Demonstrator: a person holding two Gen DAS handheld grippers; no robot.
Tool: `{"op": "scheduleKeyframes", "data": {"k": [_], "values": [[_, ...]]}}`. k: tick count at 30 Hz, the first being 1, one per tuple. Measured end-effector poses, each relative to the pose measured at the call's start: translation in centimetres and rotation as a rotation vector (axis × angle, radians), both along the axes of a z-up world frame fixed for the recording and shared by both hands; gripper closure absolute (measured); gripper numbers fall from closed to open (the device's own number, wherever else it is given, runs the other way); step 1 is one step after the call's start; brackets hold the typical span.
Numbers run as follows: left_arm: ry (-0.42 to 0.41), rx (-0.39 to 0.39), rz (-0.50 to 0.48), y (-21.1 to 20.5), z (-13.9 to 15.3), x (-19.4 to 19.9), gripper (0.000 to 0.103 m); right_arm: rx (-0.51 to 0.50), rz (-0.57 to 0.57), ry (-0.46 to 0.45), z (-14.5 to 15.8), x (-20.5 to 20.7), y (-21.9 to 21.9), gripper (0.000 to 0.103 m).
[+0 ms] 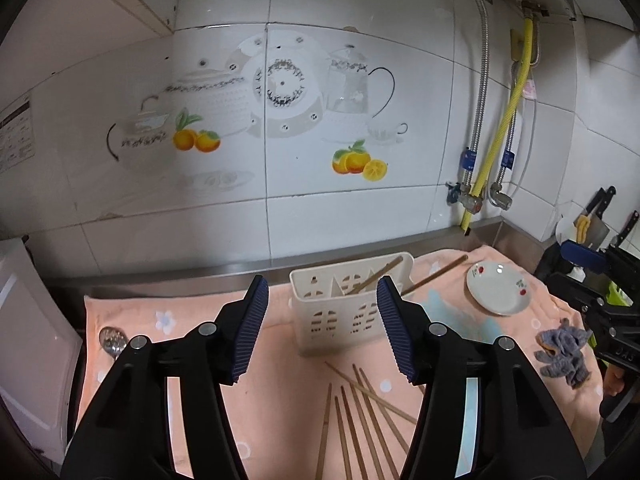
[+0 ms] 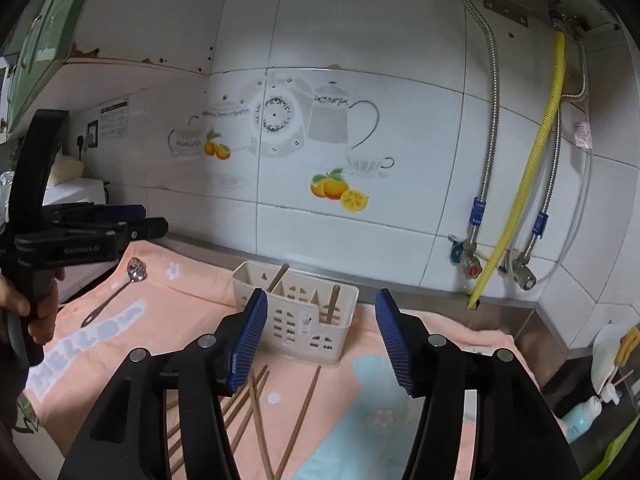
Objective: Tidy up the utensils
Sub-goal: 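Withdraw both grippers from the holder back toward the loose chopsticks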
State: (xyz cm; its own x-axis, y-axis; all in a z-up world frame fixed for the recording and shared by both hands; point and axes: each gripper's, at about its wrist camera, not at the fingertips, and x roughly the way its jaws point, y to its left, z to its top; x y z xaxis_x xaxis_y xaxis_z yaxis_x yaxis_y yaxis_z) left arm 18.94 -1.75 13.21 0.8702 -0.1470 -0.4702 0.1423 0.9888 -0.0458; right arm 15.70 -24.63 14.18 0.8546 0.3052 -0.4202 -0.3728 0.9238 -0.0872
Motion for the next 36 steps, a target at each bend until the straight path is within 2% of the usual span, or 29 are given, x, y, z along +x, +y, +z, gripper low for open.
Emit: {"op": "scheduleKeyframes", "data": {"k": [5,19,25,36], "values": [[0.025,0.001,-0.007,0.5,-1.0,-0.9,0.046,0.021,-0.009,0.008,-1.4,-1.6,-0.7,0.045],[0.099,0.003,-0.032,1.5,-5.3,-3.6,0.046,0.051,-0.02,0.07,-6.4,-4.3,-1.2,0.045],[0.14,-0.005,-0.045,1.6,-7.7,-4.5,0.046,0.072,0.005,0.137,-9.2,-4.7,-0.6,0.046],[0.226,0.0,-0.058,1.8,-12.2,-5.6,0.046,0.067,0.03,0.233,-12.9,-4.5,0.5,0.06]]}}
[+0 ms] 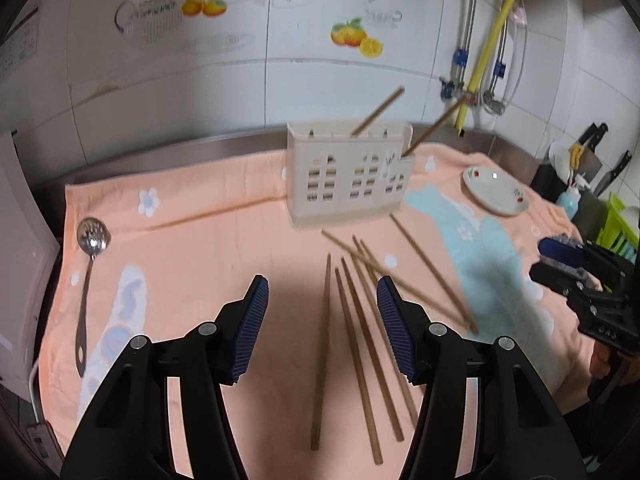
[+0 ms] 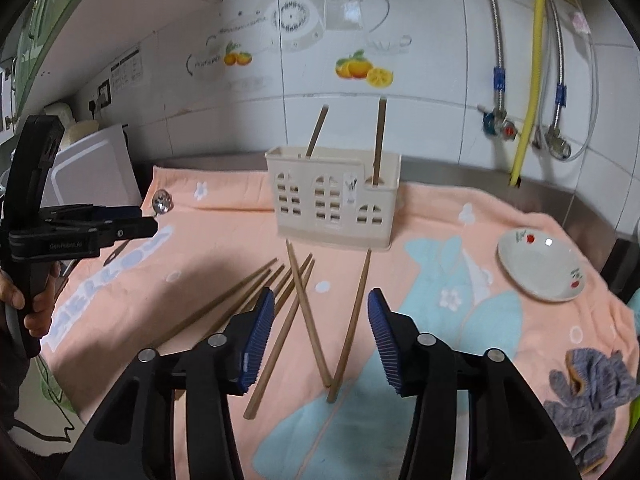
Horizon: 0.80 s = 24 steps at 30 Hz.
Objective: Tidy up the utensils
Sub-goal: 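Withdraw both grippers from the holder back toward the loose chopsticks, then close the right gripper on a chopstick while the left gripper grasps another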
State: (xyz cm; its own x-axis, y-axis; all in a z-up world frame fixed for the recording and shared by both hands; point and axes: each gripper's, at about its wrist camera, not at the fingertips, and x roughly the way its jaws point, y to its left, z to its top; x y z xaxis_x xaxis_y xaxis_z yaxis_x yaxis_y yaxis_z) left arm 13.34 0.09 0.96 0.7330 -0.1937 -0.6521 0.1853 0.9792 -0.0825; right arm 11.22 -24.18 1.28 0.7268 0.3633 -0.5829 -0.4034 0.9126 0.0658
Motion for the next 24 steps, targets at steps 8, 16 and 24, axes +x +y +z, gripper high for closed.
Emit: {"op": "scheduleKeyframes", "data": {"k": [8,16,24], "values": [[0.111,0.019,-0.009,0.6,-5.0,-0.8,0.046,-0.023,0.041,0.104,-4.0,1.0,1.3,0.07],[0.184,0.043,-0.029,0.8,-8.3,-1.1,0.054,-0.068,0.081,0.19,-7.2,2.5,2.7,0.079],[0.23,0.034,-0.042,0.9,-10.3,-1.3,0.069,-0.113,0.084,0.228,-8.7,4.3,3.1,0.081]]}}
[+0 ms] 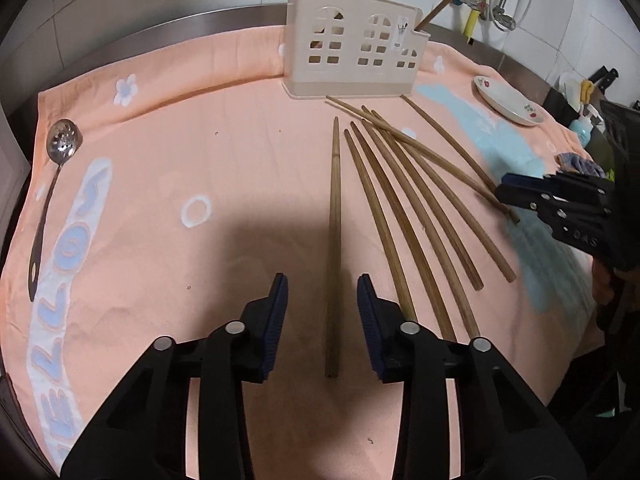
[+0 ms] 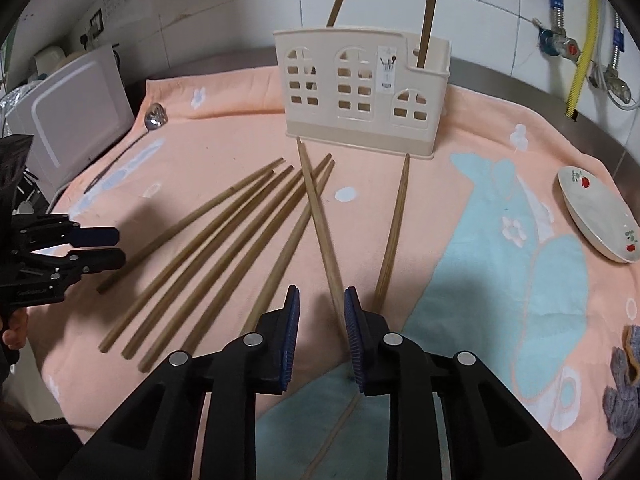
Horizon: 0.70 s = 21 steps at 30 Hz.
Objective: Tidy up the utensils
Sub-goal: 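Close the right gripper on a chopstick while the left gripper grasps another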
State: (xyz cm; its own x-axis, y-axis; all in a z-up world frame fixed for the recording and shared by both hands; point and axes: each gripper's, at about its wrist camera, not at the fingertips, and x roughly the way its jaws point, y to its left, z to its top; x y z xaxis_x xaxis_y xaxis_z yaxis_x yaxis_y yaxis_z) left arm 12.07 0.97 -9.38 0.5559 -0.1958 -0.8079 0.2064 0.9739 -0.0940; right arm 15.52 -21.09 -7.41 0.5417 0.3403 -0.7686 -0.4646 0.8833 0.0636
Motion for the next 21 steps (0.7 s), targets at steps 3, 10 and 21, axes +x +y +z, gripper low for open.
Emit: {"op": "scheduleKeyframes", "data": {"k": [3,10,21], "values": [[0.002,0.007,-0.009,-0.1,-0.2,-0.1,0.073,-0.021,0.008,0.015,-0.6,0.6,0.3,0.085],[0.023,0.012,-0.019,-0.2,-1.1,0.0,0.08,-0.054,0.008,0.025,-1.4,1.1,0.5,0.088],[0.016,0.016,-0.034,-0.8,-1.4,0.4,0.084,-0.065,0.001,0.033,-2.0,1.5,0.5,0.09]]}}
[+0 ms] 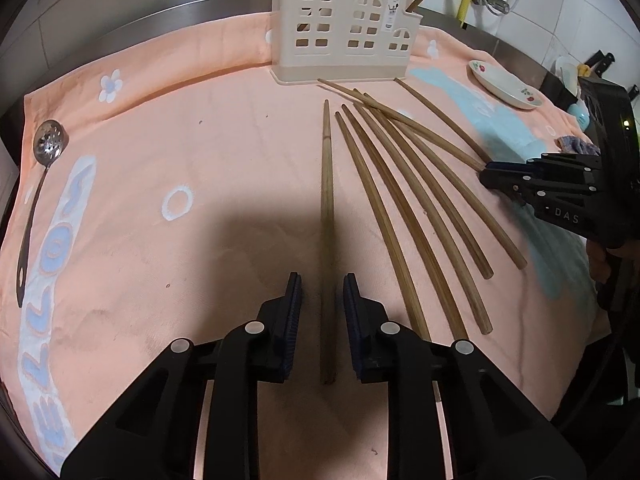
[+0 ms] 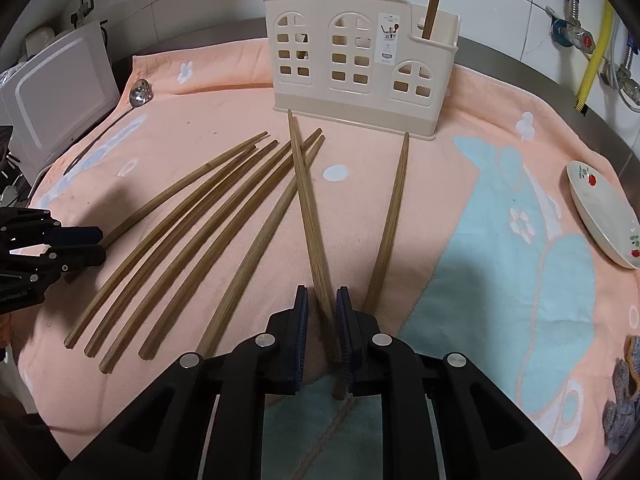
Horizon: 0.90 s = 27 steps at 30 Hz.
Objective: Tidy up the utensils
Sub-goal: 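Close the right gripper on a chopstick while the left gripper grasps another, then lift both held chopsticks up toward the beige holder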
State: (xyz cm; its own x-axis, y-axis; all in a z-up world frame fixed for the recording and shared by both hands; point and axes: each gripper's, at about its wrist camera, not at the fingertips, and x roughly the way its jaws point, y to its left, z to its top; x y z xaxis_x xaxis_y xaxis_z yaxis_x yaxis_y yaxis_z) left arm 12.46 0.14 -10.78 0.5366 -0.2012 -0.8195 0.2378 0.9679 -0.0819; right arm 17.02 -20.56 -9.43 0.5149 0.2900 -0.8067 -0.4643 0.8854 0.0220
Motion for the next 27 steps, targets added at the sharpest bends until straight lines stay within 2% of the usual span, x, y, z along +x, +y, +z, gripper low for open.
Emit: {"op": "scheduleKeyframes", "data": {"k": [3,14,16,18,22,27], "values": [[-0.006,0.013,-0.012,-0.4,0.1,-0.2,0.091,0.005,-0.011,-0.006,0.1,-0.1,-0.2,0.095],[0.007,0.025,0.0,-0.6,0.0,0.0,0.091,0.015,-0.019,-0.009,0.0,0.0,-0.3,0.095],[0.009,0.022,0.011,-0.5,0.1,0.1,0.096,0.021,-0.023,-0.015,0.0,-0.1,-0.4,0.096],[0.008,0.014,0.013,-0.4,0.2,0.0,0.097,0.027,-0.028,-0.024,0.3,-0.4,-0.5,0.096],[-0.013,0.01,0.012,-0.4,1.1,-0.1,0.097,0.036,-0.034,-0.071,1.6,-1.1,-0.7,0.096],[-0.066,0.001,0.023,0.1,3.2,0.0,0.097,0.067,-0.047,-0.175,4.8,-2.2,-0.8,0.096]]}}
